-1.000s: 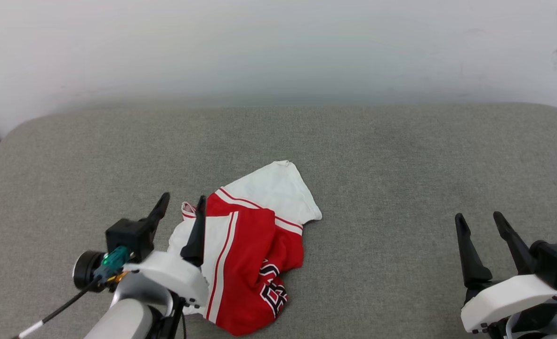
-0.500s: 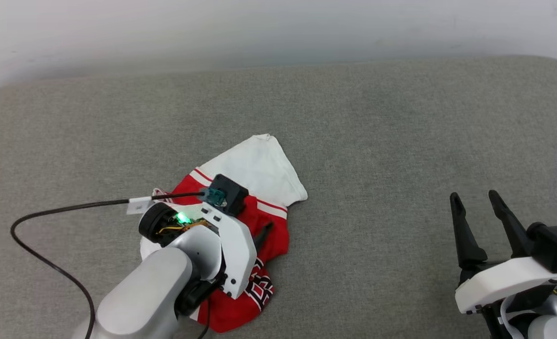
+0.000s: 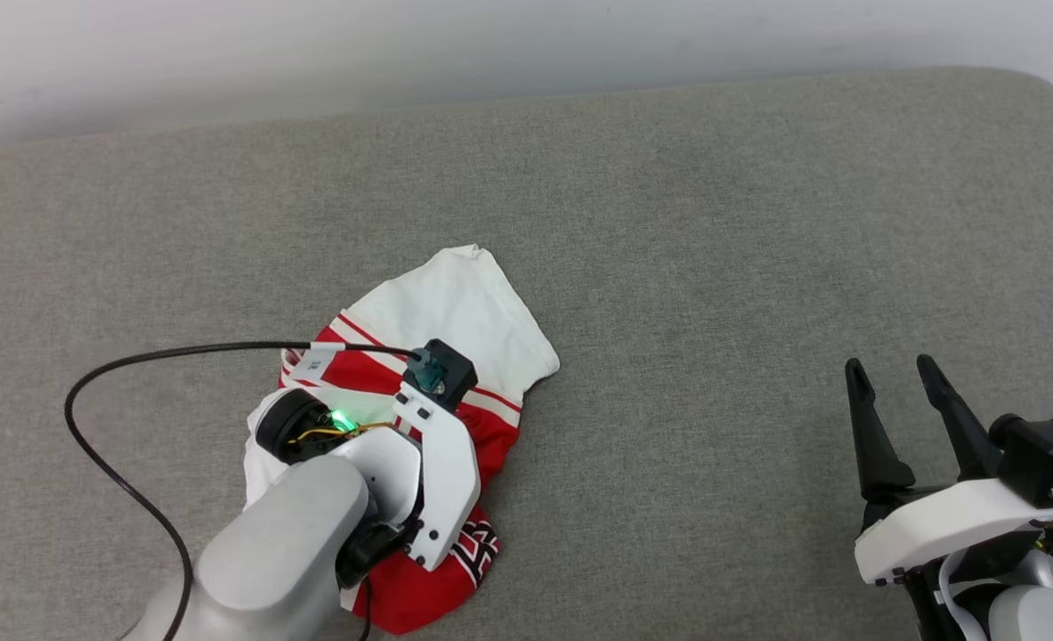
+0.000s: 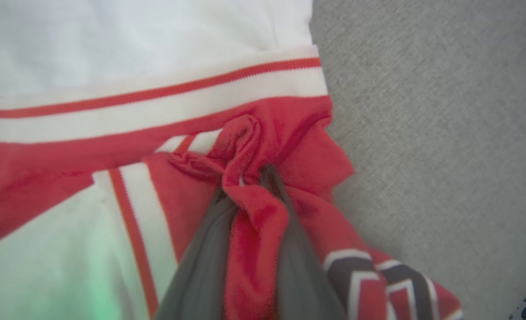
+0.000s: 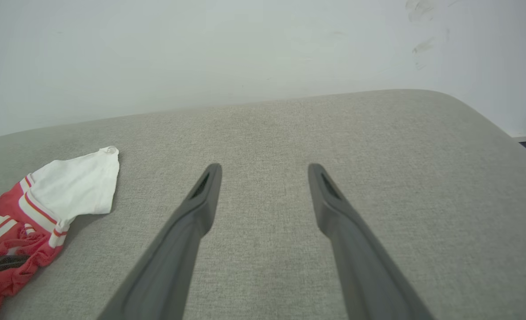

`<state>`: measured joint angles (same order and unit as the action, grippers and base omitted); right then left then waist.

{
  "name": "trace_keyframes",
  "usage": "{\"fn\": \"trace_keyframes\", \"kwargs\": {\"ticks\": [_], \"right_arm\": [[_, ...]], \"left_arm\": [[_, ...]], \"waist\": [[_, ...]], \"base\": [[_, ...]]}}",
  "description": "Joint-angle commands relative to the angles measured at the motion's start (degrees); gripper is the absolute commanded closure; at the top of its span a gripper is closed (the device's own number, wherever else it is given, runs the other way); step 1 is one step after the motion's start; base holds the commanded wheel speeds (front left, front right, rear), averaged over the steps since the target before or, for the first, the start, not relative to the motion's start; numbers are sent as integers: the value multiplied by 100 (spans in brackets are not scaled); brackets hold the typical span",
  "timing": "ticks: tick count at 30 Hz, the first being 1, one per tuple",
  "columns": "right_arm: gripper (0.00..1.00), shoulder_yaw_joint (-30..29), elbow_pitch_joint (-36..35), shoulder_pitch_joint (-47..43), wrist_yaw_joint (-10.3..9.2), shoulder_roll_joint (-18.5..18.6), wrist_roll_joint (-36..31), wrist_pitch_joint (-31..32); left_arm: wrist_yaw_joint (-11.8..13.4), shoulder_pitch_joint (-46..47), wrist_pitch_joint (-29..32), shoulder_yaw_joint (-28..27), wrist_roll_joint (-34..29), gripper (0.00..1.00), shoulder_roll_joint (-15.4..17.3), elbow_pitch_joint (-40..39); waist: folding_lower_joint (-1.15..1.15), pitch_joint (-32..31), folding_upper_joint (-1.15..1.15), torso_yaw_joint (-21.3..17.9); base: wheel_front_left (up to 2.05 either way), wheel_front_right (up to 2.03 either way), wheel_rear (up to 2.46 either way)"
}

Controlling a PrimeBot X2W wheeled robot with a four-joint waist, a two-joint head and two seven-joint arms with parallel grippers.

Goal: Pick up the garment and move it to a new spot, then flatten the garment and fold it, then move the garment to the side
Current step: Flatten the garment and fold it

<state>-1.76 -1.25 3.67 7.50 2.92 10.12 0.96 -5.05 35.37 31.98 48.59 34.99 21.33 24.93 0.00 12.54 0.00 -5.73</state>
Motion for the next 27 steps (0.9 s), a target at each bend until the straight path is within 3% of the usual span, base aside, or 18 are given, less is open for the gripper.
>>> {"fn": "trace_keyframes", "kwargs": {"ticks": [1, 8, 18, 19, 20, 27], "right_arm": [[0, -40, 36, 70, -2, -5, -12, -38], [0, -127, -13, -32, -2, -5, -83, 57], [0, -92, -153, -90, -2, -5, -79, 139], [0, -83, -154, -85, -2, -5, -76, 144], [0, -75, -152, -78, -2, -5, -72, 146], [0, -168, -134, -125, -2, -4, -108, 160]], "left_arm": [[8, -215, -198, 133, -104, 100, -108, 88], [-35, 72, -1037, 304, -494, 100, -367, -469], [-204, -483, -810, 1158, -279, 100, -545, -906], [-206, -559, -794, 1212, -207, 77, -545, -880], [-214, -604, -839, 1241, -170, 0, -556, -871], [-31, -650, -1844, 898, -207, 0, -628, -1074]], "waist": [[0, -89, 0, 39], [0, -351, 0, 179], [0, -311, 0, 207], [0, -290, 0, 199], [0, -276, 0, 198], [0, -352, 0, 331]], "base": [[0, 0, 0], [0, 0, 0], [0, 0, 0], [0, 0, 0], [0, 0, 0], [0, 0, 0]]}}
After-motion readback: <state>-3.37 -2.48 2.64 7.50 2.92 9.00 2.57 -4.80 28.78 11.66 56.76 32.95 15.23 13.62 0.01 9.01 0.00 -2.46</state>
